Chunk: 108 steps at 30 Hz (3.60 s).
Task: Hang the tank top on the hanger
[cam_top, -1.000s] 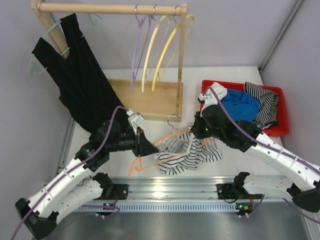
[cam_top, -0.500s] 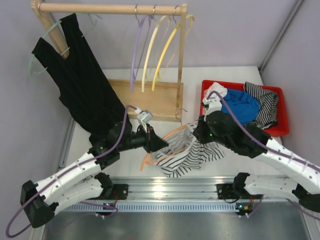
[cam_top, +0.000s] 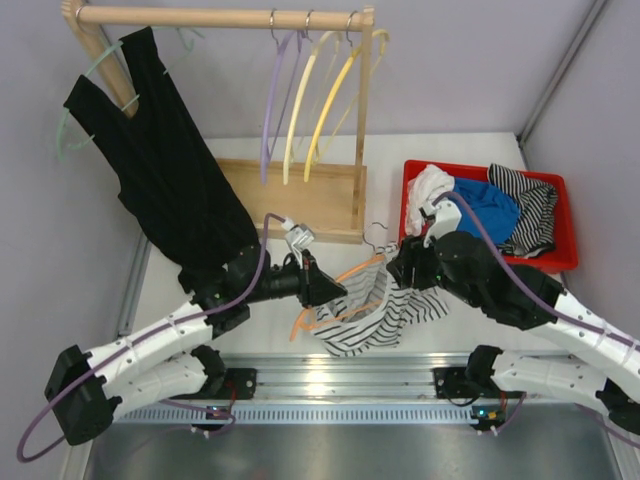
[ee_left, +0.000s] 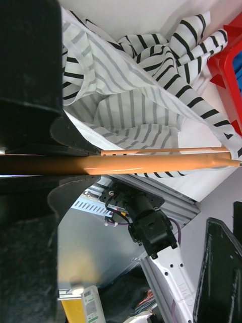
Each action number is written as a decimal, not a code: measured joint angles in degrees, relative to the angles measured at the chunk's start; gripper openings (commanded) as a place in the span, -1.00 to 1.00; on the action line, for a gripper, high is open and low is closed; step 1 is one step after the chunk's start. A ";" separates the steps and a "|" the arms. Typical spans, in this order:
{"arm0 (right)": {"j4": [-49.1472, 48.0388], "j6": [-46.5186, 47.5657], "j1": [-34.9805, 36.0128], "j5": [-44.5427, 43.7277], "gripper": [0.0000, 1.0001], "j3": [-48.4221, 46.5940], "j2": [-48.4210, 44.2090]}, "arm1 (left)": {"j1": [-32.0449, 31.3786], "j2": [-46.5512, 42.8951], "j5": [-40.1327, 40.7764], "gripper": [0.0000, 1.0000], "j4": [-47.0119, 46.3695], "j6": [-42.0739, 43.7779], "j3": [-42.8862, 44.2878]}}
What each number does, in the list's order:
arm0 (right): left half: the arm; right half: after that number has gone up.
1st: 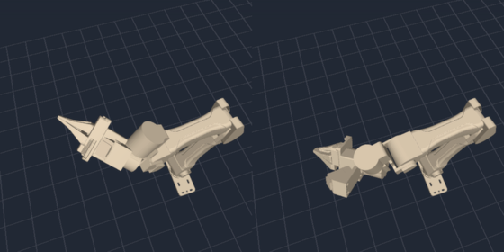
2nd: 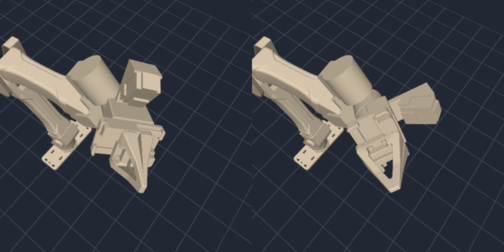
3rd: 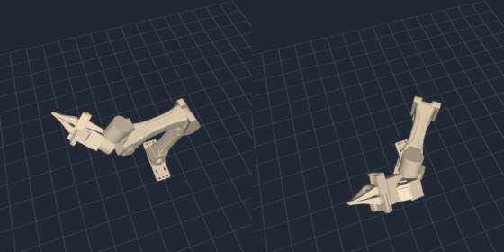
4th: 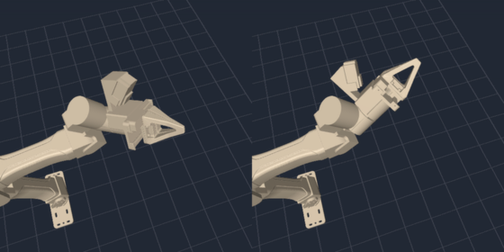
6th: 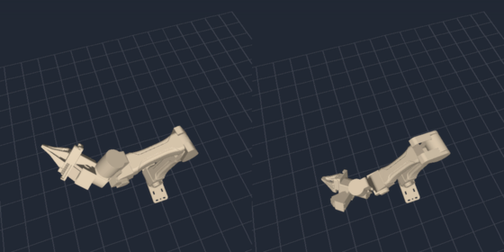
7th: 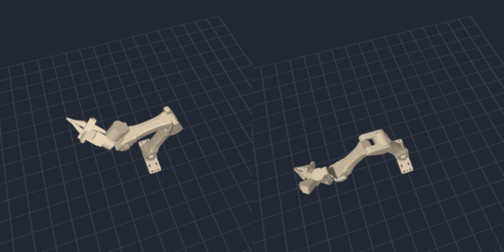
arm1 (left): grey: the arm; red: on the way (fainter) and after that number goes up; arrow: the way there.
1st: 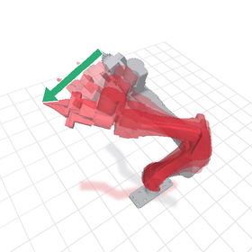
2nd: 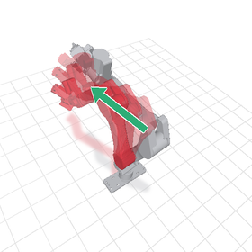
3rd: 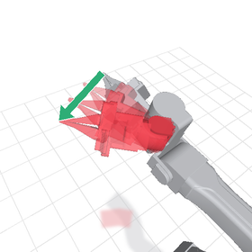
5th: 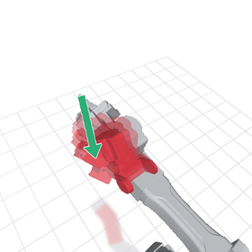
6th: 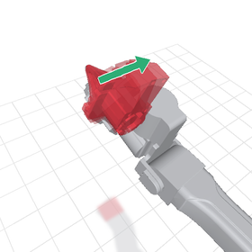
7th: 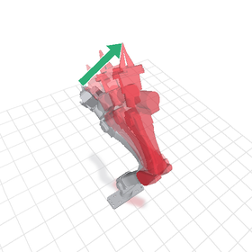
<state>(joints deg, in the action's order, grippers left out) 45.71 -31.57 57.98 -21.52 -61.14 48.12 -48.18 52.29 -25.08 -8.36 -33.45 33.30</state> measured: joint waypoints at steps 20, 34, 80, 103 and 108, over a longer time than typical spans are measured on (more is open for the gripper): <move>-10.25 9.05 0.55 -0.50 -0.01 1.16 7.87 | -5.16 7.65 1.09 -1.00 -5.38 0.35 0.35; -11.10 8.59 0.74 -6.03 -0.94 7.21 7.34 | -7.80 9.88 4.02 -1.00 -6.23 1.42 2.29; -11.82 11.30 3.87 -13.84 -1.00 10.95 5.09 | -8.85 -1.97 46.18 0.03 29.66 -11.76 10.64; -8.13 11.37 10.54 -22.12 -1.00 10.91 5.79 | -3.58 17.07 33.18 -0.02 27.08 -13.75 9.20; -7.91 10.97 10.67 -22.80 -1.00 10.91 5.79 | -2.89 20.76 29.70 -0.09 25.03 -13.20 9.22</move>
<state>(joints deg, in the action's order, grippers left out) 37.80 -20.60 68.64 -44.31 -50.24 53.91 -51.07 73.06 4.62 16.67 -46.65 42.52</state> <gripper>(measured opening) 0.144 0.468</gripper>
